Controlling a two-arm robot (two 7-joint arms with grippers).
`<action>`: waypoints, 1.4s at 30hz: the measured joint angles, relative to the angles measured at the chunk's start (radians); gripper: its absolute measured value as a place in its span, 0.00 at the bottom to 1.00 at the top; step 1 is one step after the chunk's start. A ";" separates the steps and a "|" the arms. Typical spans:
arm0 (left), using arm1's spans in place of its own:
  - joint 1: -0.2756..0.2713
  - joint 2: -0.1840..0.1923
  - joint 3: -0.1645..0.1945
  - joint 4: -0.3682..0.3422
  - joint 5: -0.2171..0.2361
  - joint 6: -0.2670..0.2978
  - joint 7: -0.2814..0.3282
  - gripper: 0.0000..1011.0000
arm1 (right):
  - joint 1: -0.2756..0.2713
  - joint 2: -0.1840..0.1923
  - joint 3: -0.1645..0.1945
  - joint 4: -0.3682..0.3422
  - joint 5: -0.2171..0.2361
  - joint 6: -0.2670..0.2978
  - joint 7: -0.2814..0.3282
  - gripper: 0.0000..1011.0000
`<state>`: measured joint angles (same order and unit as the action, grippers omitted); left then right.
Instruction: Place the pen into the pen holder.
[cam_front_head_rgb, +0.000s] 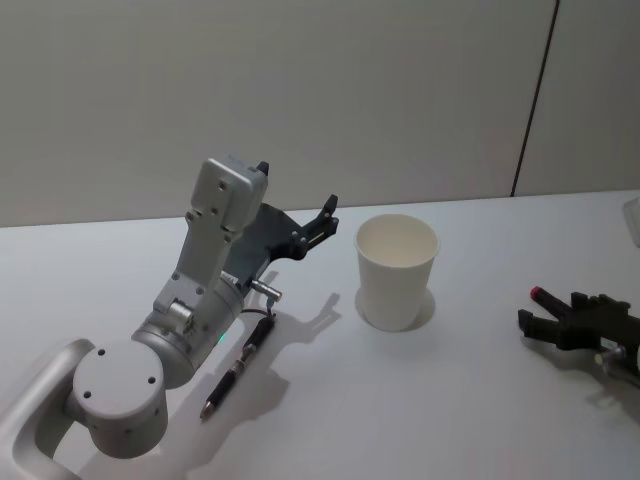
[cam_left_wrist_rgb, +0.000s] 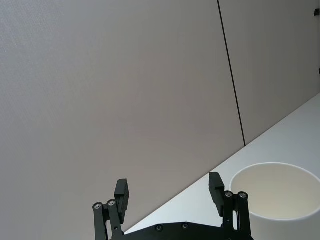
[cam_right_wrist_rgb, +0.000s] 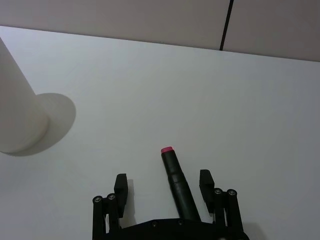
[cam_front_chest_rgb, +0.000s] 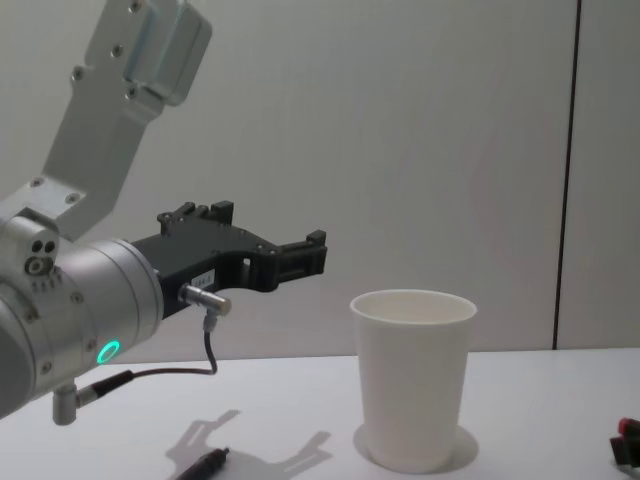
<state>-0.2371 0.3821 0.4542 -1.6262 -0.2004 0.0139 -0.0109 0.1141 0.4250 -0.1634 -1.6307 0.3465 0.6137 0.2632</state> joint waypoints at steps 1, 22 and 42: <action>0.000 0.000 0.000 0.000 0.000 0.000 0.000 0.99 | 0.000 0.000 0.000 0.000 0.000 0.000 0.000 0.92; 0.000 0.000 0.000 0.000 0.000 0.000 0.000 0.99 | 0.001 -0.004 0.000 0.006 0.008 0.003 -0.006 0.28; 0.000 0.000 0.000 0.000 0.000 0.000 0.000 0.99 | 0.001 -0.005 0.000 0.008 0.010 0.003 -0.007 0.18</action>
<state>-0.2371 0.3821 0.4542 -1.6262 -0.2004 0.0139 -0.0109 0.1155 0.4203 -0.1634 -1.6232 0.3566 0.6166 0.2563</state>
